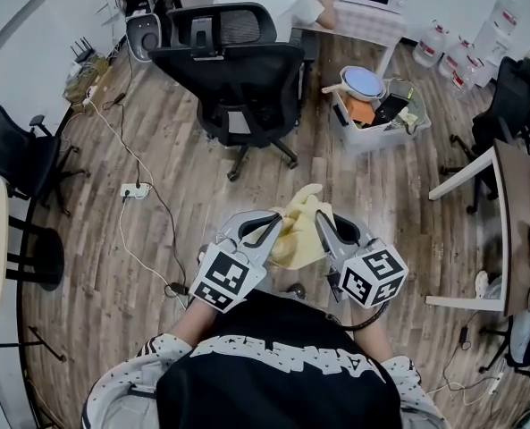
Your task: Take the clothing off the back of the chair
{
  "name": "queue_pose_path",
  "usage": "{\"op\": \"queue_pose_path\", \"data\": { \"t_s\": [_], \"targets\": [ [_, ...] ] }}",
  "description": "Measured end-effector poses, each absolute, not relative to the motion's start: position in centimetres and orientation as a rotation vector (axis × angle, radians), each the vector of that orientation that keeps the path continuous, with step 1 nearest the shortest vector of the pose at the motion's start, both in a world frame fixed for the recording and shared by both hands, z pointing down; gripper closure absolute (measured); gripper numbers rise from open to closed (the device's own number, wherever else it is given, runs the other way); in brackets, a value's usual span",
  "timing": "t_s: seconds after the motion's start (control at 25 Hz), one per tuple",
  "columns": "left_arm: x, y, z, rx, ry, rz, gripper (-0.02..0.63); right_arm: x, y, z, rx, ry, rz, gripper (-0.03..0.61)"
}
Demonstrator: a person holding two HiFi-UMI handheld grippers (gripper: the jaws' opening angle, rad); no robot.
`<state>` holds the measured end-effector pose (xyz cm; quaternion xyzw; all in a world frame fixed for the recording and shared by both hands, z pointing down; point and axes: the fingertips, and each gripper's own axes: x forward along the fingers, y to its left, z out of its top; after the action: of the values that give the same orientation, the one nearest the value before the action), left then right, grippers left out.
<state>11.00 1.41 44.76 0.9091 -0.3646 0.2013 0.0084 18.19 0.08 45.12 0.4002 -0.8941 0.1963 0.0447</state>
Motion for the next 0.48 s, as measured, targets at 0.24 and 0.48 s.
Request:
{"op": "queue_pose_path", "data": {
  "t_s": [0.24, 0.48],
  "targets": [
    [11.02, 1.41, 44.94, 2.839, -1.137, 0.639, 0.612, 17.85, 0.08, 45.04, 1.199, -2.748, 0.592, 0.548],
    [11.42, 1.55, 44.82, 2.842, -1.133, 0.641, 0.612, 18.23, 0.3, 45.07, 1.196, -2.744, 0.588, 0.548]
  ]
}}
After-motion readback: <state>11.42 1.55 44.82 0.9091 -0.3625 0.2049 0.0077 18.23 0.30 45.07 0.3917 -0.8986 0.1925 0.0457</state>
